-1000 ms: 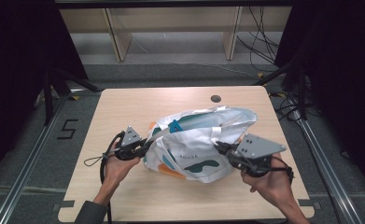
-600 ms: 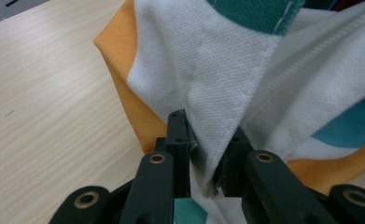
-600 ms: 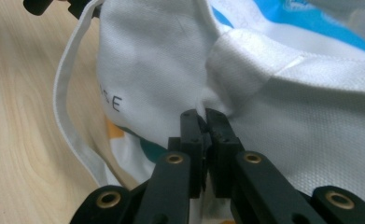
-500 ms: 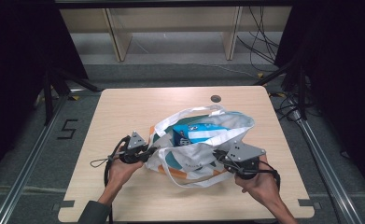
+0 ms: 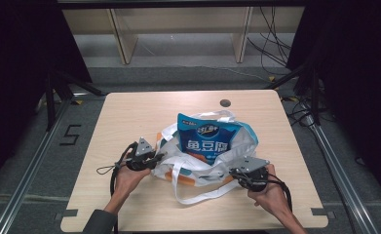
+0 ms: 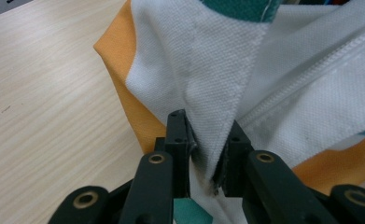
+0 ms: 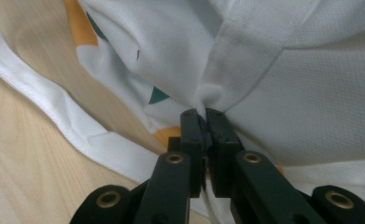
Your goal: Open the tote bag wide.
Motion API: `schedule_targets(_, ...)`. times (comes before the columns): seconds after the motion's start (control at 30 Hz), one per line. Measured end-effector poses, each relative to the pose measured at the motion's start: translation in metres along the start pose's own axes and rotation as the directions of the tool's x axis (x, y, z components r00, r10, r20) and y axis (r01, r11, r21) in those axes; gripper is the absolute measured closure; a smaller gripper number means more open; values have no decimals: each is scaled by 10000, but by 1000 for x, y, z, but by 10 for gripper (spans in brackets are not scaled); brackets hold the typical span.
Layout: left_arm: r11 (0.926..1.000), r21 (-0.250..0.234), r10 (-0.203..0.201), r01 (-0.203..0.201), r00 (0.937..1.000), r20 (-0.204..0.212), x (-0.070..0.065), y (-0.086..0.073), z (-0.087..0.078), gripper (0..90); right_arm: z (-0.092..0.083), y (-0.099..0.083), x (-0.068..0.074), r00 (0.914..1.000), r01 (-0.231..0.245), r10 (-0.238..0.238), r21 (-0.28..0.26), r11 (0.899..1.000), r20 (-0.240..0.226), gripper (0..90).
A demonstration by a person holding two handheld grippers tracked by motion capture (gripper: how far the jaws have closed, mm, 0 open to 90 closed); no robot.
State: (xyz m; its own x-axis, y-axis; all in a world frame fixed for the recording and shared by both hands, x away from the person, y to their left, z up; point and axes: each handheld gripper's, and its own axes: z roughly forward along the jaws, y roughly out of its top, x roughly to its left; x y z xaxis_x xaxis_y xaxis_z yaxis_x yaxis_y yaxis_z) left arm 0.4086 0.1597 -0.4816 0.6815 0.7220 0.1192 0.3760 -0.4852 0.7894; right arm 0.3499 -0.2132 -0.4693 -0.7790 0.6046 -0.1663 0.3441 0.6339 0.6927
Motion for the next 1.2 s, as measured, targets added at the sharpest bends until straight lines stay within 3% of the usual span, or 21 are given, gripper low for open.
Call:
schedule_targets(0.07, 9997, 115, -230, 229, 9997, 38, -1, -2, 4, 772, 4, -2, 0, 10000, 12, -12, 191, 9998, -12, 875)
schedule_targets(0.13, 9999, 113, 108, -108, 9999, -19, 0, -3, 8, 773, 11, -6, 1, 10000, -13, 13, 405, 9992, 1, 874)
schedule_targets(0.2, 9994, 326, -80, 81, 10000, -55, -3, -4, 9, 775, 16, -9, 0, 9998, 158, -153, 477, 9987, -100, 874)
schedule_targets(0.23, 9996, 279, 88, -86, 9999, -60, -3, -4, 8, 775, 16, -9, 0, 9997, -64, 76, 564, 9984, -213, 873)
schedule_targets(0.27, 9994, 202, -262, 263, 9996, -85, -4, -4, 7, 774, 14, -9, -2, 9996, -146, 158, 506, 9986, -244, 869)
schedule_targets(0.3, 9999, 72, -128, 128, 9999, -105, -2, -3, 6, 775, 12, -9, -3, 9989, -305, 322, 479, 9984, -344, 858)
schedule_targets(0.33, 10000, 95, 24, -23, 10000, -26, -1, -3, 5, 775, 8, -8, -3, 9970, -571, 588, 334, 9978, -511, 823)
schedule_targets(0.37, 9999, 141, 75, -74, 9999, -97, 0, -2, 3, 776, 2, -6, -6, 9954, -506, 507, 29, 9987, -808, 789)
schedule_targets(0.43, 9988, 36, -498, 498, 9987, -43, -3, -3, 3, 775, -19, 0, -8, 9939, -690, 642, -515, 9963, -902, 728)
schedule_targets(0.47, 10000, 62, -4, 4, 10000, -54, 1, -2, 2, 774, -31, 4, -9, 9922, -908, 837, -753, 9930, -923, 686)
schedule_targets(0.53, 9996, -102, -256, 256, 9997, -17, 0, 0, 1, 756, -59, 14, -12, 9912, -951, 789, -1575, 9829, -1062, 659)
schedule_targets(0.57, 9999, 21, -126, 125, 9999, 84, 1, 1, -2, 740, -68, 17, -13, 9922, -924, 751, -1834, 9787, -993, 656)
schedule_targets(0.6, 9997, -62, -240, 240, 9997, 79, 0, 2, -4, 717, -80, 21, -13, 9922, -1102, 947, -2163, 9701, -809, 657)
schedule_targets(0.67, 9983, -343, -474, 481, 9986, 224, 0, 4, -8, 673, -97, 29, -17, 9955, -932, 852, -2788, 9558, -407, 658)
schedule_targets(0.73, 9970, -431, -634, 642, 9978, 200, 1, 9, -17, 636, -110, 36, -23, 9958, -817, 905, -3046, 9490, 148, 656)
schedule_targets(0.77, 9964, -665, -515, 527, 9985, 204, 4, 12, -22, 629, -113, 38, -25, 9939, -850, 1025, -3125, 9461, 401, 644)
schedule_targets(0.8, 9937, -877, -681, 700, 9974, 241, 5, 15, -25, 610, -115, 42, -31, 9897, -733, 1091, -3253, 9428, 931, 623)
schedule_targets(0.87, 9879, -1240, -905, 933, 9955, 278, 6, 20, -32, 583, -117, 46, -40, 9809, -942, 1459, -3430, 9346, 1283, 611)
schedule_targets(0.97, 9835, -1648, -745, 750, 9972, 89, 12, 31, -40, 561, -110, 51, -53, 9650, -1268, 2021, -3773, 9174, 1670, 567)
schedule_targets(1.07, 9816, -1779, -696, 699, 9975, 81, 15, 39, -36, 586, -99, 56, -64, 9548, -1425, 2264, -3717, 9174, 1926, 585)
schedule_targets(1.2, 9771, -1860, -990, 1034, 9945, 331, 19, 46, -15, 714, -77, 59, -78, 9622, -1134, 1780, -2911, 9499, 2062, 814)
